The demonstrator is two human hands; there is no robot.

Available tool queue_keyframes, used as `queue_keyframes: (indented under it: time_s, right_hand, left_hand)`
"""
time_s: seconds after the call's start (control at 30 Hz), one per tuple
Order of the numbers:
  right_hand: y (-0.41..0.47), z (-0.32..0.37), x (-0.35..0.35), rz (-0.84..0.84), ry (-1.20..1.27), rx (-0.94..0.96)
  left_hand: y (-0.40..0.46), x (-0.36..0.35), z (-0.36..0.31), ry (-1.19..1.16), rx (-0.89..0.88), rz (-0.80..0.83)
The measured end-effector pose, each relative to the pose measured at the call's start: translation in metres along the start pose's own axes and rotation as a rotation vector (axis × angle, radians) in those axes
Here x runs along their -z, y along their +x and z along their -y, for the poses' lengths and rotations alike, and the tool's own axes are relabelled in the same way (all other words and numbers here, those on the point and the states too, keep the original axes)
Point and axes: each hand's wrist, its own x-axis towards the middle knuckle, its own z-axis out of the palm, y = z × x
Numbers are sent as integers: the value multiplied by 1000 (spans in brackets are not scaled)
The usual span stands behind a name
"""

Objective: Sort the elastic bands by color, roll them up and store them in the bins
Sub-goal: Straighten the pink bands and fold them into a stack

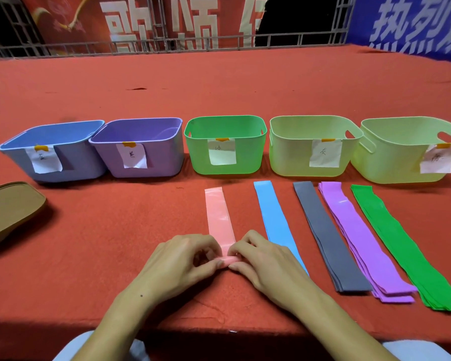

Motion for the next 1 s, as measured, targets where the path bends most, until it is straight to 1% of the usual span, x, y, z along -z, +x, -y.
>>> queue_keyframes:
  time_s: [0.1,0.23,0.43,0.67,0.73,0.87,1.0]
  right_hand:
    - [1,0,-3,-12,-12,-9]
    - [1,0,-3,-31,-17,-3]
    - [1,-2,-5,15,-21,-2]
    - [-1,-1,-1,9,56,0]
    - [0,-2,-2,9,46,9]
    - [2,1,-3,6,-13,14]
    - [3,2,-3,9,-51,1]
  left_hand:
    - [1,-1,0,26,-11,-32]
    - [1,-3,-2,30,-8,-10]
    - [2,-4,-1,41,5,-17]
    - [2,-3,-1,57,9,-38]
    - [2,-5,-1,45,20,-51]
    - [2,-6,0,71,28,-20]
    - [2,-6,0,60,27,-35]
